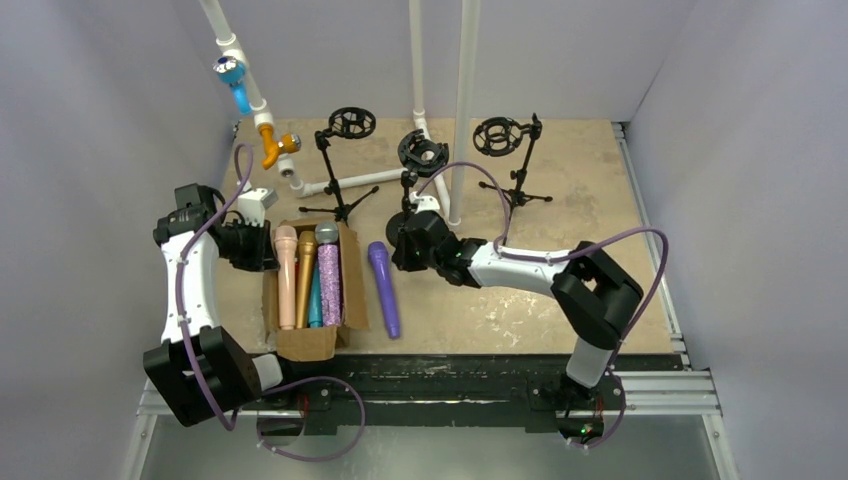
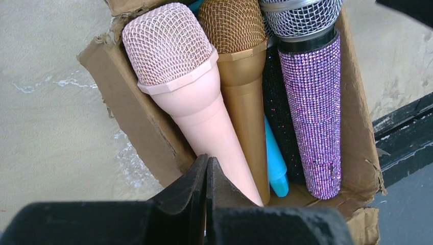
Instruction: Attach the microphones to the stand
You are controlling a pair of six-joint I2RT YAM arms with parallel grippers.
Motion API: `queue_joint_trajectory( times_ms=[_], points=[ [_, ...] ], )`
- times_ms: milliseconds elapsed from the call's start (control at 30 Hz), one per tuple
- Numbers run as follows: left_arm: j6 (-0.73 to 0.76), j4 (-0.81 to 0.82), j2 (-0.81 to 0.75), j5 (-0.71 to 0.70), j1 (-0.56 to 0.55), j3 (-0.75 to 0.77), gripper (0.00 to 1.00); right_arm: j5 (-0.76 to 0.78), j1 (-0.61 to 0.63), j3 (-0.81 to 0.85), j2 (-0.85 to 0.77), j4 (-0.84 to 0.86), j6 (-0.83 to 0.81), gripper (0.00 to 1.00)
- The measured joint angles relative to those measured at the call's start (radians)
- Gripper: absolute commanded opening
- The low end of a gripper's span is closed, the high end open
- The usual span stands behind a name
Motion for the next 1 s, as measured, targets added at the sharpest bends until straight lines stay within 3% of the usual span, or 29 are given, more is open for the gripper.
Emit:
queue_joint_trajectory(
  times_ms=[100,200,567,867,1000],
  points=[
    [0.000,0.000,0.000,0.000,0.000,0.000,0.00,0.061,-0.022,-0.005,-0.008,0.023,-0.054,0.05],
    [0.000,0.000,0.000,0.000,0.000,0.000,0.00,0.108,-0.025,-0.005,0.026,0.050,-0.110,0.03],
    [0.000,-0.002,0.001,0.000,0.000,0.000,0.00,0.204,-0.031,0.013,0.189,0.158,-0.202,0.01],
    [0.000,-0.021,0.001,0.000,0.000,0.000,0.00,0.223,-0.102,0.197,0.345,0.214,-0.250,0.00],
    [0.001,-0.027,0.001,0.000,0.000,0.000,0.00,0.239,-0.122,0.242,0.374,0.212,-0.282,0.08]
  ],
)
